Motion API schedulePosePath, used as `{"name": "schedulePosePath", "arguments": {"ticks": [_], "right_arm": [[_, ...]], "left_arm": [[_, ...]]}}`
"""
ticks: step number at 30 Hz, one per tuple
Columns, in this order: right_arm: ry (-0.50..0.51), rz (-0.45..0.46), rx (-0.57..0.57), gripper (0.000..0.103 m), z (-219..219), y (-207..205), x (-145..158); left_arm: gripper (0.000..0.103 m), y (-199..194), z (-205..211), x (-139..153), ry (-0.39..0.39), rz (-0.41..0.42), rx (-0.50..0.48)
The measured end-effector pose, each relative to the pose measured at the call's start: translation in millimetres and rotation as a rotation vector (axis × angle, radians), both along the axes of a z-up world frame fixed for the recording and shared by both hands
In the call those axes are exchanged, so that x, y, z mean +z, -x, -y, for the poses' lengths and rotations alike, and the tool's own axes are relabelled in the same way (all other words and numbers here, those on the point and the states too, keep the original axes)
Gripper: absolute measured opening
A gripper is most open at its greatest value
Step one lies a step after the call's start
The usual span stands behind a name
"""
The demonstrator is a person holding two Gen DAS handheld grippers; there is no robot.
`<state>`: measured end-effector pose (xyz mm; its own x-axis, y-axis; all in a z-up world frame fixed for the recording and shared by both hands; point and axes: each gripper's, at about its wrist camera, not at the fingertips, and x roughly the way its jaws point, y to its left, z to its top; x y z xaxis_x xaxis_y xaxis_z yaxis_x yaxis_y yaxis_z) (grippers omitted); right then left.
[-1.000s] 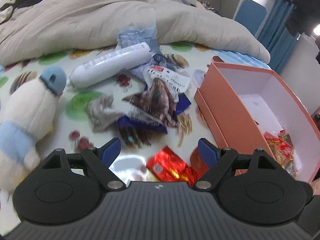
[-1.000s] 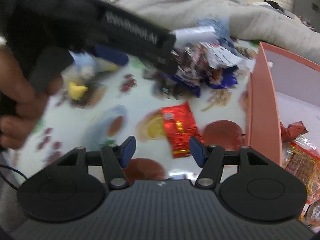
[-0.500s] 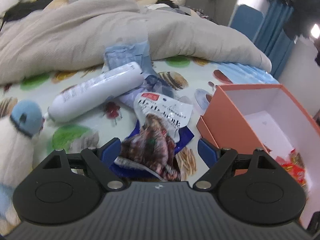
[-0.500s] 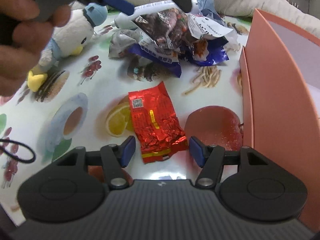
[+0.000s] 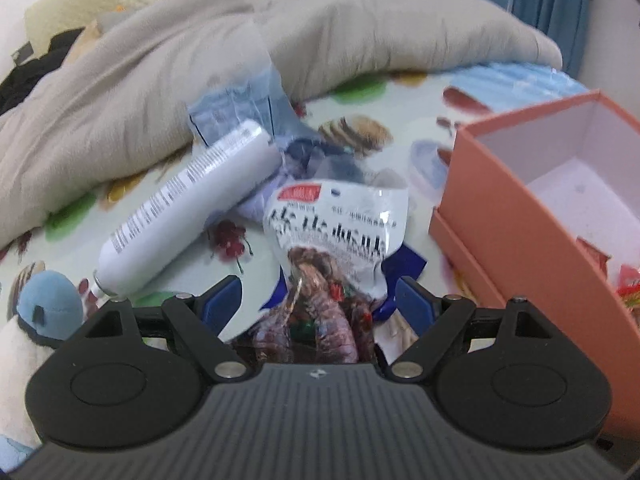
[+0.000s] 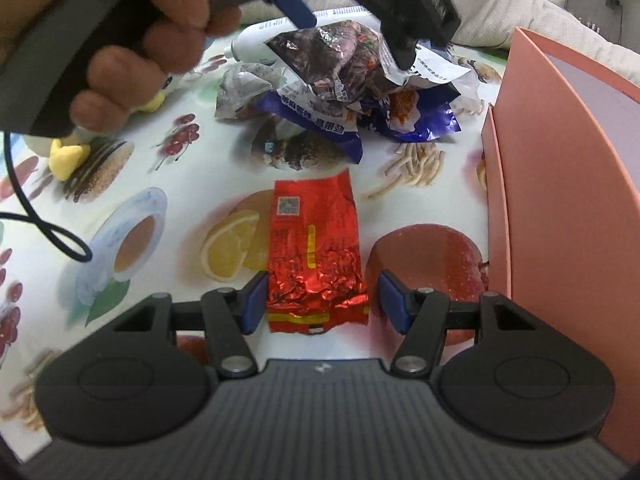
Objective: Organize snacks
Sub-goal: 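Grasp the clear shrimp-snack bag with the left tool while the right tool grasps the red foil packet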
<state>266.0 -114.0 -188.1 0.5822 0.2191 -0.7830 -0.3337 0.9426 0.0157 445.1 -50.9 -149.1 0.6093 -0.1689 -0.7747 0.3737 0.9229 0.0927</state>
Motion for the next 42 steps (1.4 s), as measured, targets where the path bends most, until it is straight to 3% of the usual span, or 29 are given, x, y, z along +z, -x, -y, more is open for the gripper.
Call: {"name": "schedulePosePath", "arguments": {"ticks": [4, 6, 8, 11, 20, 32, 37, 42], "right_arm": [[-0.020, -0.001, -0.009, 0.061, 1.4, -1.3, -1.8], [-0.020, 0.000, -0.003, 0.056, 1.0, -0.7, -2.1], [-0.014, -0.007, 0.002, 0.054, 0.1, -1.0, -0.6], [-0.010, -0.017, 0.004, 0.053, 0.1, -2.5, 1.0], [-0.019, -0.036, 0.008, 0.053, 1.0, 12.0, 11.2], [-0.013, -0.027, 0.014, 0.053, 5.5, 59.9, 41.9], [-0.035, -0.037, -0.004, 0.053, 10.8, 78.1, 55.4], [0.000, 0.010, 0.007, 0.053, 9.7, 103.1, 74.0]], "left_arm": [[0.084, -3.5, -3.7, -8.2, -0.014, -0.017, 0.022], [0.079, -4.0, -5.5, -10.3, 0.005, -0.027, 0.027], [0.067, -1.9, -4.2, -12.4, 0.000, -0.028, 0.023], [0.060, 0.2, -2.8, -13.8, 0.009, -0.047, 0.028], [0.049, 22.7, -6.7, 4.1, 0.034, -0.038, 0.069], [0.048, 97.7, -26.5, 48.7, 0.110, -0.012, 0.131], [0.048, 139.9, -47.3, 57.6, 0.158, -0.046, 0.190], [0.048, 193.2, -59.9, 69.8, 0.136, -0.010, 0.215]]}}
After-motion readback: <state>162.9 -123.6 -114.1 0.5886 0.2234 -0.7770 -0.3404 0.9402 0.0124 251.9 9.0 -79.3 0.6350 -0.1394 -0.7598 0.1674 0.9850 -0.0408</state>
